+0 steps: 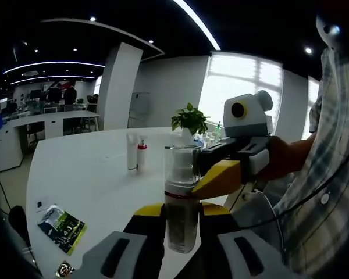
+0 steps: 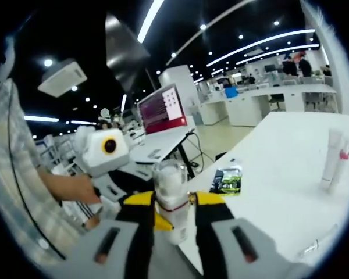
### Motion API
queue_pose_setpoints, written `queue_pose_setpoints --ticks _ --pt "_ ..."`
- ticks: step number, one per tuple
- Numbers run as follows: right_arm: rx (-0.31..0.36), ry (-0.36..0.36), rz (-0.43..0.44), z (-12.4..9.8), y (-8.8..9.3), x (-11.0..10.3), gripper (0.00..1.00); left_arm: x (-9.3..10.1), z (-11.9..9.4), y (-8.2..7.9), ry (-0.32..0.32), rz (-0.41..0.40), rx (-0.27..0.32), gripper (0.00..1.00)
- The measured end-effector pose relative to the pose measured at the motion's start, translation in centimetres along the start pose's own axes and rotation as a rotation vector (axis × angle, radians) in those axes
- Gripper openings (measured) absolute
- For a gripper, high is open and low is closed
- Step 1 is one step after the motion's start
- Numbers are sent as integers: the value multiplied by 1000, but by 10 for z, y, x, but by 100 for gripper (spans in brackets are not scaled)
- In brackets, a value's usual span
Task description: Arrange the skincare products in the storage area until every visible bottle or jar stands upright without overlapping.
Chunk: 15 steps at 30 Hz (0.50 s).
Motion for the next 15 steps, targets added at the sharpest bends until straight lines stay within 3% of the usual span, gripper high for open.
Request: queue_pose_setpoints --ticks 6,15 --pt "38 -5 0 -3 -5 -1 24 3 2 1 6 6 -13 21" --pt "25 -13 -33 -3 -3 -5 20 6 3 7 -10 5 -16 22"
Point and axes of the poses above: the point that each gripper's makers call its tool centre point, and the gripper's own axes: z roughly forward along the fingers, x roughly to its right, y roughly out of its underside, the point moved 9 cm from there along -z, roughly backward along the fingers, and after that the axes turned 5 degrees about z, right-handed, at the moved point
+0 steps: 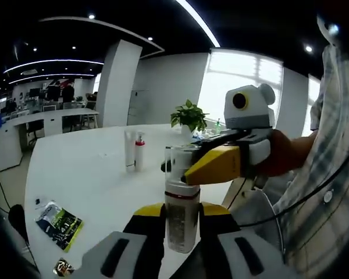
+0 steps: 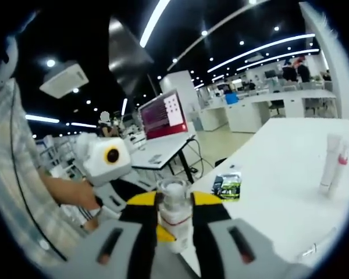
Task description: Arrange the skincare products in the storage area until every visible bottle or jar stands upright without overlapping.
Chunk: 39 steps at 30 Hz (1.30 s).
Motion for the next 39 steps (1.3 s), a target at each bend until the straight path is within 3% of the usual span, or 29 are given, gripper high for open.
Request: queue_pose_setpoints --ticks 7,9,14,18,19,23,25,29,31,32,35,37,39 --pt "-1 2 -22 -2 0 -1 20 0 0 3 -7 -64 22 23" --pt "20 4 -24 -4 -2 0 20 -1 0 7 -16 -73 2 25" --pt "23 22 -34 -8 -7 12 20 -6 -1 23 -80 -47 -88 38" --pt "33 58 -39 -16 -12 26 20 -10 -2 42 -125 -21 -199 39" --pt "38 69 -32 -19 -14 31 20 -12 -2 51 -154 13 -253 39" --pt "50 99 -12 -28 -16 45 20 -18 -5 68 -263 138 -329 60" --pt "52 111 -6 -31 -16 51 20 -22 -8 77 -300 169 -387 64" --pt "63 141 17 -39 -19 65 20 -32 -12 88 -344 181 -387 66" --pt "56 161 7 -43 -20 71 20 -37 -15 91 -403 221 -382 66" --pt "55 168 4 -44 -21 74 20 -38 -13 93 -397 233 -406 65" --pt "57 178 20 -46 -22 84 19 -38 -3 98 -387 242 -405 68" --pt "48 179 16 -43 -24 88 19 -40 -3 106 -390 210 -474 69" --pt "41 173 5 -42 -26 92 19 -42 -3 112 -392 182 -504 71"
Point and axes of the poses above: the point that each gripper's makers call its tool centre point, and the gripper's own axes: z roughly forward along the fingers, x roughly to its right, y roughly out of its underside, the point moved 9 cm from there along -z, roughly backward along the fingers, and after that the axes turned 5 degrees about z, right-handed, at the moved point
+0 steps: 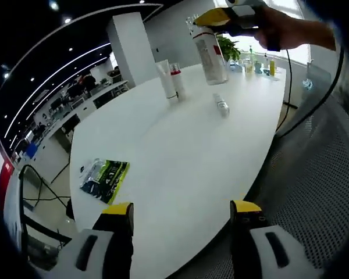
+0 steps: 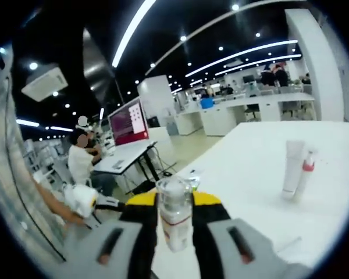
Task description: Arrange the skincare products in the storage area until every visible bottle or jar stands upright without overlapping.
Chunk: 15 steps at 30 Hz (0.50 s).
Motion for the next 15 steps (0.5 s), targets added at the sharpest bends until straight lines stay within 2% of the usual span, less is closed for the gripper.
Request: queue_pose_setpoints --ticks 4,7,10,15 --pt "2 -7 -7 5 -5 6 19 3 2 2 23 23 -21 72" --pt "11 -15 -25 8 -7 8 19 3 5 6 30 22 -60 71" --pt "5 -8 -49 10 -3 16 19 3 5 9 31 16 -90 68" --pt "0 4 -69 10 5 29 19 2 3 10 19 20 -95 63"
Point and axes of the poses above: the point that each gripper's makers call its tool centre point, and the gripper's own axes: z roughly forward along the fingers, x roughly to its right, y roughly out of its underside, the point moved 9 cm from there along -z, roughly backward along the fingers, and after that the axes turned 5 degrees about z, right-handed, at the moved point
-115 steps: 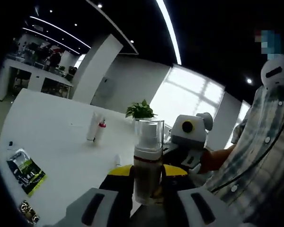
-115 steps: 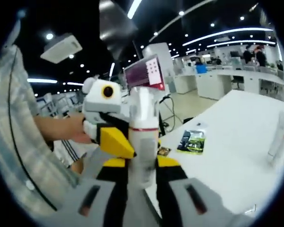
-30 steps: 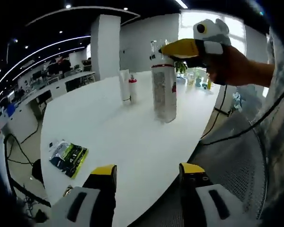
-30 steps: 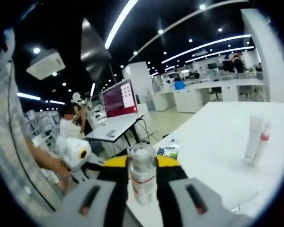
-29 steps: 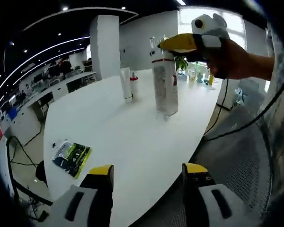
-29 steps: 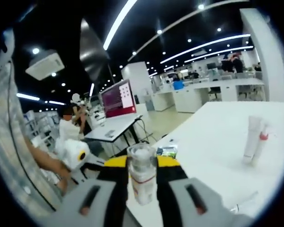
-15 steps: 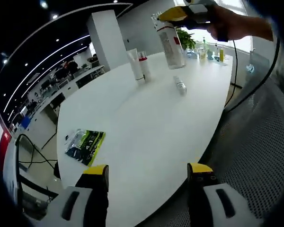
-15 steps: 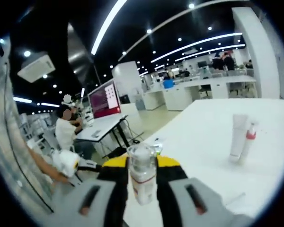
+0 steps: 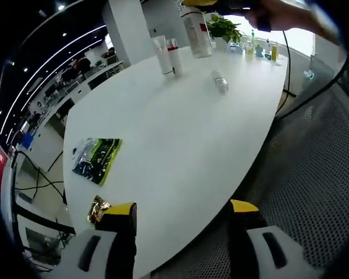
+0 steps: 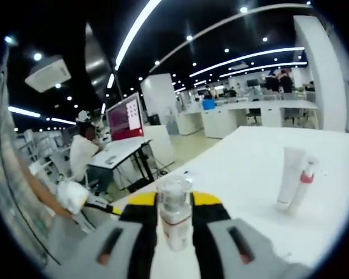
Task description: Arrange the skincare products in the storage area until every visible bottle or jar stands upright without overlapping.
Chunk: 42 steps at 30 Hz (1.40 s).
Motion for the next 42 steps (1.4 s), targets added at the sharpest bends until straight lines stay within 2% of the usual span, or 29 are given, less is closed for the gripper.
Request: queue_pose_setpoints --ticks 8,17,26,39,42 --pt "-10 28 -21 -5 15 23 19 -1 0 3 -3 3 -18 61" --pt "-8 73 -45 -12 12 48 19 -1 1 7 5 -4 -38 58" --pt "-9 109 -99 0 11 71 20 0 1 12 13 -10 -66 53" --pt "-26 104 -194 28 8 100 20 0 2 14 24 -19 -68 53" --pt "1 106 -201 30 5 107 20 1 2 14 28 -19 -70 52"
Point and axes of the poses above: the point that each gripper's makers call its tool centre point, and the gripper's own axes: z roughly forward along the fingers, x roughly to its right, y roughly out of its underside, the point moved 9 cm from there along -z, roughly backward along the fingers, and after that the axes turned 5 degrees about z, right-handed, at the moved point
